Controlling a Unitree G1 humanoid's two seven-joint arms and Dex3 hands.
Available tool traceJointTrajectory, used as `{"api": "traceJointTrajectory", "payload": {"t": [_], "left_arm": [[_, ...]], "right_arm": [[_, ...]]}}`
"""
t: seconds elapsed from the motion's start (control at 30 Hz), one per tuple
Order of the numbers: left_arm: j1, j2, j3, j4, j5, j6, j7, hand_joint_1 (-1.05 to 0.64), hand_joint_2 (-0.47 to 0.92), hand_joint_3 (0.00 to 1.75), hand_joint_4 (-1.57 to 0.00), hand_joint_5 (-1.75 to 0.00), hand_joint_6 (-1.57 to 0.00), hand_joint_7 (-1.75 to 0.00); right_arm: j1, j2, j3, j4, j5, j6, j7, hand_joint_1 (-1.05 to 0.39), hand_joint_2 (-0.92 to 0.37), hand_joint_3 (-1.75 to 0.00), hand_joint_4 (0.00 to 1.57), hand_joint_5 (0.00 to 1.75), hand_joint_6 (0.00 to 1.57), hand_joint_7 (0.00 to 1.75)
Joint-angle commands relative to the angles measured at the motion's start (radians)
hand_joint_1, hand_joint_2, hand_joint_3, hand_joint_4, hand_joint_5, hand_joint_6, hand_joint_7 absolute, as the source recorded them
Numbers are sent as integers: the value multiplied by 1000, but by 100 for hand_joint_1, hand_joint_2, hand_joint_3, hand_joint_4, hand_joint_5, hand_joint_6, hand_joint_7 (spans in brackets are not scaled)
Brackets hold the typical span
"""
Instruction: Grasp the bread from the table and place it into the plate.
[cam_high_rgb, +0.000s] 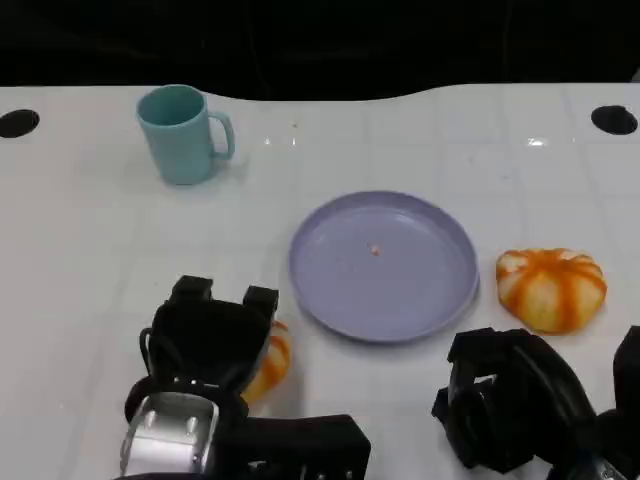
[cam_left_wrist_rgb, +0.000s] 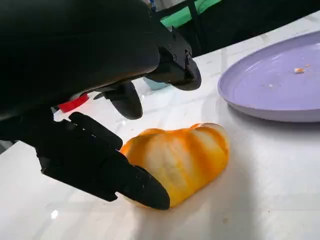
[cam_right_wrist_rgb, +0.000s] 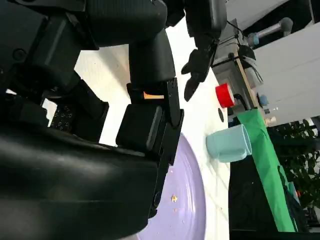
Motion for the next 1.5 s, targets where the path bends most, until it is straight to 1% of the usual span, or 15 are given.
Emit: {"api": "traceJointTrajectory", "payload": {"t": [0.03, 0.23, 0.5, 0.67, 0.77, 0.87, 0.93, 1.0, 1.13, 1.17, 1.23, 1.33, 1.37, 1.43, 1.5], "left_arm": [[-29, 5, -5, 56, -18, 22, 35, -34, 64, 0, -26, -82, -33, -8], [-68, -1, -16, 144, -65, 31, 88, -38, 65, 1, -23, -81, -31, -5], [-112, -6, -31, 228, -132, 41, 103, -39, 64, 0, -16, -82, -28, -2], [-138, 0, -50, 283, -159, 49, 114, -44, 65, 0, -15, -87, -28, -2], [-152, 4, -60, 318, -177, 48, 135, -46, 69, 2, -29, -97, -36, -5], [-164, 11, -69, 343, -197, 39, 146, -45, 73, 4, -53, -115, -48, -10], [-171, 18, -77, 351, -208, 36, 148, -43, 76, 5, -69, -131, -62, -13], [-174, 26, -86, 352, -212, 34, 150, -42, 78, 6, -80, -139, -71, -15], [-182, 46, -103, 362, -217, 22, 151, -37, 83, 11, -99, -141, -91, -9], [-184, 51, -105, 367, -219, 18, 155, -36, 84, 11, -101, -140, -94, -8], [-187, 58, -110, 380, -217, 12, 175, -36, 86, 13, -102, -138, -108, -10], [-185, 58, -107, 398, -228, 4, 232, -34, 86, 15, -104, -140, -119, -9], [-185, 57, -105, 405, -235, 1, 253, -32, 82, 24, -104, -140, -121, -7], [-187, 54, -102, 426, -248, -5, 306, -31, 62, 65, -105, -141, -125, -3], [-191, 53, -101, 453, -261, -19, 367, -30, 51, 88, -106, -143, -128, -2]], "right_arm": [[3, -11, -7, -9, 1, -5, 0, -105, -4, -145, 150, 141, 157, 101], [2, -8, -8, -5, 5, -10, 5, -105, -4, -145, 150, 141, 157, 101], [3, -8, -4, -8, -3, -10, -5, -105, -4, -144, 151, 141, 157, 102], [6, -8, -5, -7, 0, -19, 4, -105, -6, -143, 150, 140, 157, 101], [3, -7, -8, -5, 7, -12, 8, -105, -6, -142, 150, 141, 157, 100], [4, -8, -4, -10, -6, -14, -5, -105, -6, -142, 150, 140, 157, 101], [6, -8, -3, -15, -6, -10, -9, -105, -6, -144, 151, 140, 157, 101], [6, -7, -4, -16, -2, -6, -8, -105, -5, -145, 152, 140, 157, 102], [2, -8, -6, -4, 0, -18, 4, -105, -5, -145, 151, 139, 157, 100], [2, -8, -7, -3, 2, -19, 6, -105, -5, -145, 151, 139, 157, 100], [1, -7, -10, -2, 6, -13, 8, -105, -5, -144, 151, 139, 157, 100], [3, -7, -9, -4, 3, -15, 5, -105, -5, -144, 151, 139, 157, 99], [4, -8, -7, -4, 0, -19, 4, -105, -5, -144, 151, 139, 157, 99], [5, -9, -7, -7, -1, -16, 2, -105, -6, -143, 151, 139, 157, 100], [4, -9, -7, -9, 1, -11, 3, -105, -6, -143, 151, 139, 157, 100]]}}
